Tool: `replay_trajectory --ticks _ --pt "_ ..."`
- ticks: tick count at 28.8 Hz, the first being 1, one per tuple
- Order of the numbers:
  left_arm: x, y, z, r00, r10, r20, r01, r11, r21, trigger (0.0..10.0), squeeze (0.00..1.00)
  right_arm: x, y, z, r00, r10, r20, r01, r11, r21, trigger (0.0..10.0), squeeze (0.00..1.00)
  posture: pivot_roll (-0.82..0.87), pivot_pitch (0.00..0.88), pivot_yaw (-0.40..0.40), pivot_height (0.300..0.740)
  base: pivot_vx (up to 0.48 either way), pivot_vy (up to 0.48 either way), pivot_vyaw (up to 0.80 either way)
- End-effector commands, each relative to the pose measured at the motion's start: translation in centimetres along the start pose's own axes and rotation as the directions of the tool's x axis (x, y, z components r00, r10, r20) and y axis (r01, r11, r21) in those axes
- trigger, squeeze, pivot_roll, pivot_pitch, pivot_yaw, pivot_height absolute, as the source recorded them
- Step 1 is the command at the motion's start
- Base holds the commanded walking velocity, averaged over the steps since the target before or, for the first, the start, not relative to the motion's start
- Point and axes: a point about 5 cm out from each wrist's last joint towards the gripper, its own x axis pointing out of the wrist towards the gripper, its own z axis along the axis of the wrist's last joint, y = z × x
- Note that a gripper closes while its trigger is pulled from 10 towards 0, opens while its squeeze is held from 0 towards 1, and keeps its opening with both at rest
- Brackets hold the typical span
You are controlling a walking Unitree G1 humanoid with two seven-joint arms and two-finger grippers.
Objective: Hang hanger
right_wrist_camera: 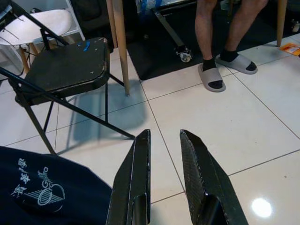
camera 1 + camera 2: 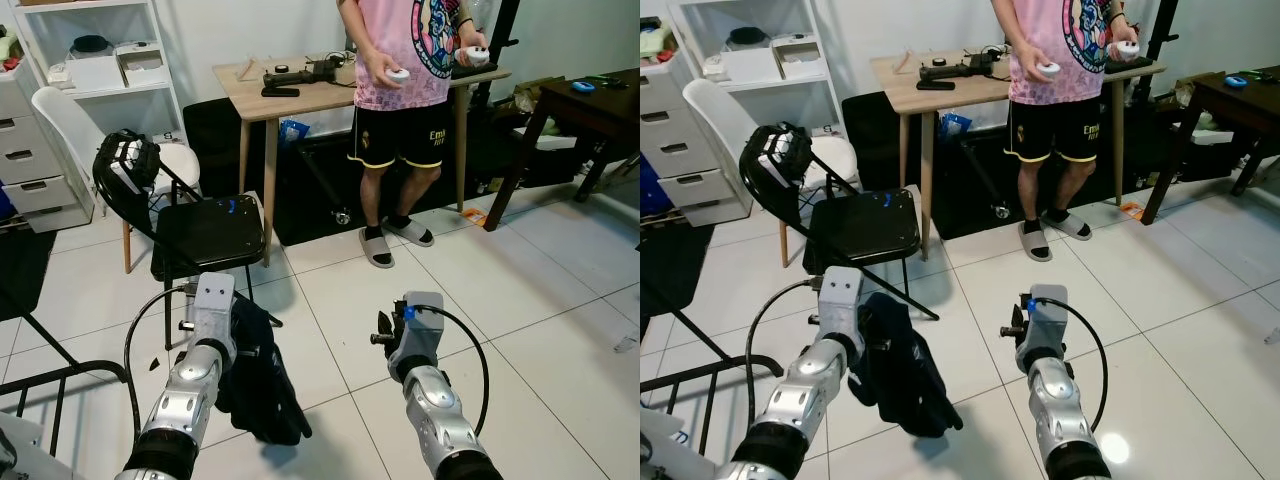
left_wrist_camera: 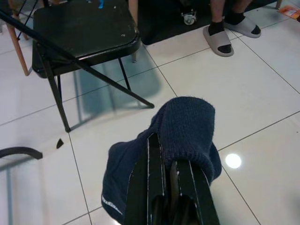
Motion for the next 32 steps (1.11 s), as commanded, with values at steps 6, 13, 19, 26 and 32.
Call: replay_trajectory --ticks 6,13,19,26,32 --pt "-0.1 -0.6 -0.5 1.0 0.006 -0.015 -0.006 1.0 0.008 10.0 0.0 0.3 0.2 -0.5 0.999 0.021 -0.045 -0.027 0.991 -0.134 10.0 0.0 -0.01 0.0 0.011 0.74 0.0 0.0 0.0" --pt "-0.1 -1.2 0.0 1.0 0.002 0.0 -0.002 0.999 0.044 10.0 0.0 0.3 -0.5 -0.8 0.997 0.019 -0.079 -0.031 0.988 -0.151 10.0 0.0 0.01 0.0 -0.039 0.74 0.0 0.0 0.0" --pt "0.3 -1.1 1.6 0.996 -0.082 0.04 0.079 0.994 0.081 10.0 0.0 -0.7 -1.3 -2.3 0.993 -0.052 -0.102 0.035 0.987 -0.158 10.0 0.0 0.03 0.0 0.073 0.74 0.0 0.0 0.0" --pt "0.8 -0.4 2.3 0.993 -0.106 0.042 0.101 0.988 0.114 10.0 0.0 -1.1 -1.3 -2.9 0.989 -0.114 -0.091 0.104 0.988 -0.112 10.0 0.0 0.02 0.0 0.145 0.74 0.0 0.0 0.0" --pt "0.7 -0.1 1.9 0.997 -0.06 0.043 0.056 0.995 0.089 10.0 0.0 -0.7 -1.1 -2.3 0.993 -0.083 -0.079 0.073 0.989 -0.133 10.0 0.0 0.0 0.0 0.072 0.74 0.0 0.0 0.0"
